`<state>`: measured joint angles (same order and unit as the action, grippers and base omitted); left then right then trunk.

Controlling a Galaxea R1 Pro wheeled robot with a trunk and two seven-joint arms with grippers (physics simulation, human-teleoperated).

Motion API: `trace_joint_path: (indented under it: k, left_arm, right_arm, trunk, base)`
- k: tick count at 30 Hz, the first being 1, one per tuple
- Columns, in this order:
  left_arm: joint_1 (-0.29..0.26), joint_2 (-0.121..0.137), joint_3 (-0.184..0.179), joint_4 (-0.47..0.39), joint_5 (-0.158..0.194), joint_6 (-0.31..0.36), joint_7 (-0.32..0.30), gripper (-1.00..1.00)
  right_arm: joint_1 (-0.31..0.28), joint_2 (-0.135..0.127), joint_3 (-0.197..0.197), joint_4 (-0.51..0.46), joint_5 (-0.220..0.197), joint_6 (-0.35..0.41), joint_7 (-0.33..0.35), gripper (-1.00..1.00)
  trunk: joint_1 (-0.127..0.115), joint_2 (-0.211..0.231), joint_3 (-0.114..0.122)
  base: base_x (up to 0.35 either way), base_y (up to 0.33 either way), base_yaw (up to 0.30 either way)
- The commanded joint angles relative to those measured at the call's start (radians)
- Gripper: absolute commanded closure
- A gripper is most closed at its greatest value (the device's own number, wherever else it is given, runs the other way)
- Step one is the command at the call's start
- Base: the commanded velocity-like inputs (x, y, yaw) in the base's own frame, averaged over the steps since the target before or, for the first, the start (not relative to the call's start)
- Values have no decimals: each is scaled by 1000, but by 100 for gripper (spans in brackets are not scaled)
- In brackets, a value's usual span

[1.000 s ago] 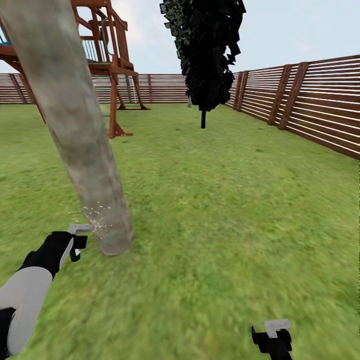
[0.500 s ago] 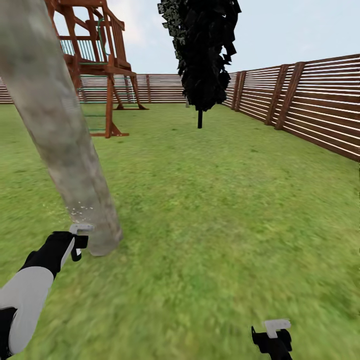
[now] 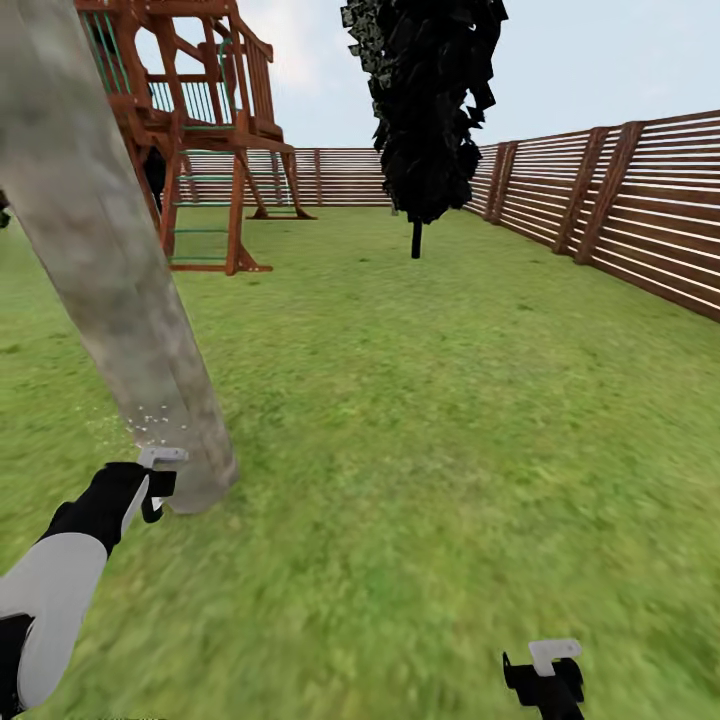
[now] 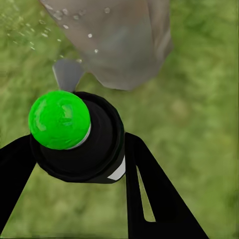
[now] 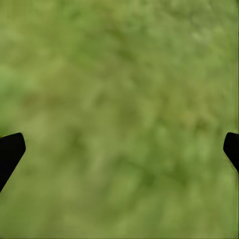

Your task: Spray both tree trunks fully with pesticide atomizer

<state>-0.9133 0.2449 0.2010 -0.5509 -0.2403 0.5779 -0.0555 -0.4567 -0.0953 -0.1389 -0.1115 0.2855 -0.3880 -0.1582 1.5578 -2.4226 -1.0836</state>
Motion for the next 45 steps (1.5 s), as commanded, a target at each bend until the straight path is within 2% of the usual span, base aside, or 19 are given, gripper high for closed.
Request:
trace_joint_path:
  k: [1,15,21,25,32,33,37,40,41,42,43,45]
  left_arm:
    - [-1,-1,4,-1,-10,5,-6,100]
    - [-1,-3,8,-38,-10,10,-6,100]
    - [-1,-1,8,-37,-10,10,-5,100]
    - [0,9,25,-35,-14,8,-3,100]
    - [6,1,28,-30,-15,5,-2,100]
    - [12,2,28,-25,-17,5,-2,100]
    - [109,12,31,-27,-14,1,0,100]
    - [121,1,31,-27,-10,0,0,100]
    - [121,-8,32,-29,-6,0,0,100]
    - [122,-32,35,-33,-4,-1,1,100]
    - [122,-43,36,-34,-4,-1,3,100]
    - [122,-48,33,-31,-2,-4,6,100]
  right_arm:
    - [0,0,-7,1,11,-3,-2,-100]
    - [0,-1,-8,1,11,-3,-3,-100]
    - [-1,-1,-8,1,11,-3,-3,-100]
    - [-1,-1,-8,1,11,-3,-3,-100]
    - [-1,-1,-8,1,11,-2,-3,-100]
    - [0,-1,-8,1,11,-3,-3,-100]
    - [-1,-1,-8,1,11,-3,-3,-100]
    - [0,0,-8,1,11,-3,-3,-100]
    - [0,-1,-8,0,11,-3,-3,-100]
    - [0,-1,-8,0,11,-3,-3,-100]
    - [0,-1,-8,1,11,-3,-3,-100]
    - [0,-1,-8,1,11,-3,-3,-100]
  trunk:
    - [0,0,-1]
    - [0,0,-1]
    - [0,0,-1]
    - [0,0,-1]
    - [0,0,-1]
    - [0,0,-1]
    - [0,0,-1]
    - [0,0,-1]
    - [0,0,-1]
    - [0,0,-1]
    - [0,0,-1]
    - [0,0,-1]
  base:
    - [146,-266,261]
    - [186,-209,16]
    - [2,-272,244]
    - [188,-210,277]
    - [248,-101,97]
    - [32,-7,186]
    - [7,-1,258]
    - [38,-32,234]
    - [180,-139,62]
    - [217,-162,20]
    - [232,-169,8]
    - [264,-163,2]
